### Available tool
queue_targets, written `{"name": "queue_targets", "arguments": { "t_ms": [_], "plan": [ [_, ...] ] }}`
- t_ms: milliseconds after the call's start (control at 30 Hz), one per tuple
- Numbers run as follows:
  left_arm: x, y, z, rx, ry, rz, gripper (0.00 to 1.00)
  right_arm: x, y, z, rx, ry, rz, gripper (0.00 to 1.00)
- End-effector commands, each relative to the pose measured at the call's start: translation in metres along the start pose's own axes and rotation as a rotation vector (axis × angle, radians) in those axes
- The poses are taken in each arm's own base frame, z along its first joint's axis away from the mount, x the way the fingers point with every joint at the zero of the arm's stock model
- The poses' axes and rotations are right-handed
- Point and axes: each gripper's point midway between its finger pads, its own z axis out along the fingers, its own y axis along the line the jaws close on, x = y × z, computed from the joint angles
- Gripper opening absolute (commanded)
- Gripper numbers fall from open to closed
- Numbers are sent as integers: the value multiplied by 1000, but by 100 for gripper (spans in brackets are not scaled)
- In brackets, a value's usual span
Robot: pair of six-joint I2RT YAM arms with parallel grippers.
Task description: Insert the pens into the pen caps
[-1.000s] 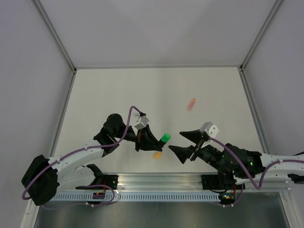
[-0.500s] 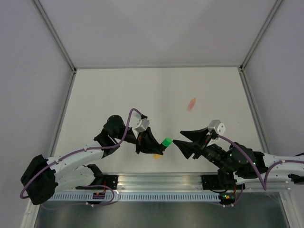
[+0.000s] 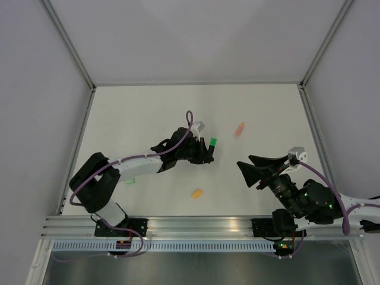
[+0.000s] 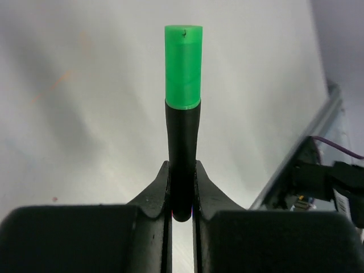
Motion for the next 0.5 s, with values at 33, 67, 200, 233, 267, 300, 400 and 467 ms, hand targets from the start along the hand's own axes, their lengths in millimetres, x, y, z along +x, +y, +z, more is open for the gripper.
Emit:
{"name": "queue_targets", "arguments": {
  "t_ms": [33,67,200,233,267,300,400,467],
  "plan": [
    [6,49,10,-244,-35,-196,2,-4,-21,-7,59,-28,29,64],
    [8,52,12,-253,-34,-219,2,-7,-21,-8,53,-36,41,64],
    [18,63,15,-296,-9,-253,7,-4,-20,-6,60,-27,24,65],
    [22,65,16,-306,0,-262,12,-3,-18,-5,61,-20,18,65],
    [24,67,17,-308,7,-266,18,-2,-18,-4,65,-17,11,66],
    [26,67,17,-308,16,-269,24,-1,-17,-3,66,-14,6,67],
    [34,69,18,-307,38,-283,37,2,-16,-2,70,-8,-3,68],
    [34,68,15,-302,32,-285,41,2,-15,-1,71,-7,-4,68]
  ]
}}
